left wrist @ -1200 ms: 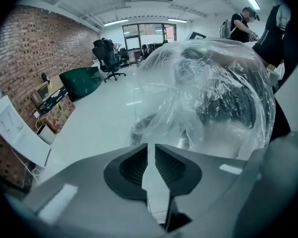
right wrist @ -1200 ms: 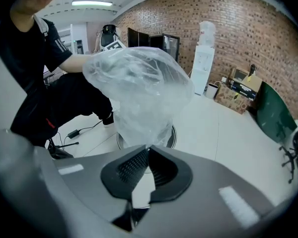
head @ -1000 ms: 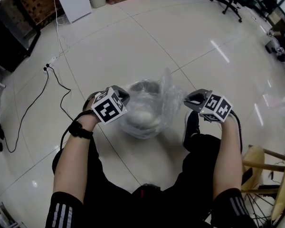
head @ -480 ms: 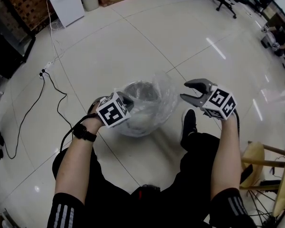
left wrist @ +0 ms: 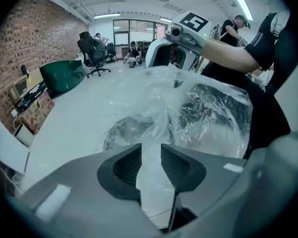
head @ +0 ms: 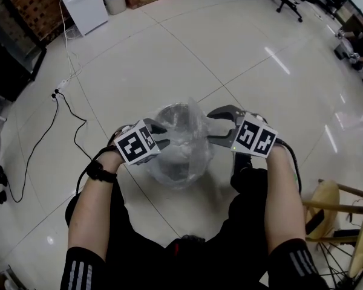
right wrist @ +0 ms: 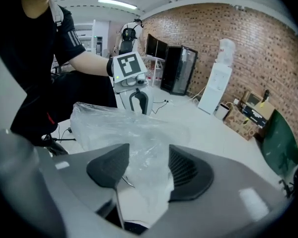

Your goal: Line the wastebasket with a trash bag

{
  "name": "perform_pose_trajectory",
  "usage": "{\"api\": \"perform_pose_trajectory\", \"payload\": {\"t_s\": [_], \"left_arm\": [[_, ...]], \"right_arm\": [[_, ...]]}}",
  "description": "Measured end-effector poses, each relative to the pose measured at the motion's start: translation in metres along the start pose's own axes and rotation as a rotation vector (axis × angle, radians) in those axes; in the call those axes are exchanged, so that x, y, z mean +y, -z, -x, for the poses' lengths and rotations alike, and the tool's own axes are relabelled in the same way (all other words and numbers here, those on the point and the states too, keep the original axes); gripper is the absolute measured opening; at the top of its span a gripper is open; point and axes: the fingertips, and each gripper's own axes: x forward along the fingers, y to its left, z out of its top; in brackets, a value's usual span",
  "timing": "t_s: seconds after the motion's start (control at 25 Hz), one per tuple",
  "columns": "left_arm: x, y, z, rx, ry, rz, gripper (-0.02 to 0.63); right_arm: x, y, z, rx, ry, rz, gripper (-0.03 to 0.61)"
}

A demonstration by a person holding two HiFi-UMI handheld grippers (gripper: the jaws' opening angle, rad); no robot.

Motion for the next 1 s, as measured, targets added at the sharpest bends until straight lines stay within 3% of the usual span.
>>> {"api": "perform_pose_trajectory", "payload": {"t_s": [0.16,0.2,0.4,0.56,0.68,0.8,0.92,1.0], "left_arm": [[0.003,-0.007,0.004,-0.018,-0.001,0.001,0.124],[0.004,-0.009,0.007,-0.023,-0.003,0.002,0.124],[0.025,-0.001,0.032,-0.03,-0.074,0.029,0.123],[0.066,0.023,0.047,-0.016,-0.207,0.115,0.115],[0.083,0.045,0.045,0.003,-0.258,0.183,0.115],[0.095,0.067,0.034,0.036,-0.245,0.236,0.158],[0.102,0.081,0.02,0.044,-0.183,0.32,0.181],[0.097,0.087,0.008,0.045,-0.126,0.364,0.179]], "right_arm": [[0.002,0.0,-0.009,0.031,-0.019,0.007,0.04],[0.0,0.0,-0.007,0.027,-0.015,0.001,0.006],[-0.004,0.008,0.002,0.032,0.001,-0.028,0.006],[-0.003,0.019,0.005,0.051,0.0,-0.041,0.006],[-0.004,0.02,0.007,0.041,0.013,-0.051,0.006],[-0.012,0.012,0.009,0.007,0.036,-0.062,0.009],[-0.016,0.007,0.011,-0.019,0.045,-0.086,0.096],[-0.014,0.008,0.008,-0.006,0.042,-0.082,0.097]]}}
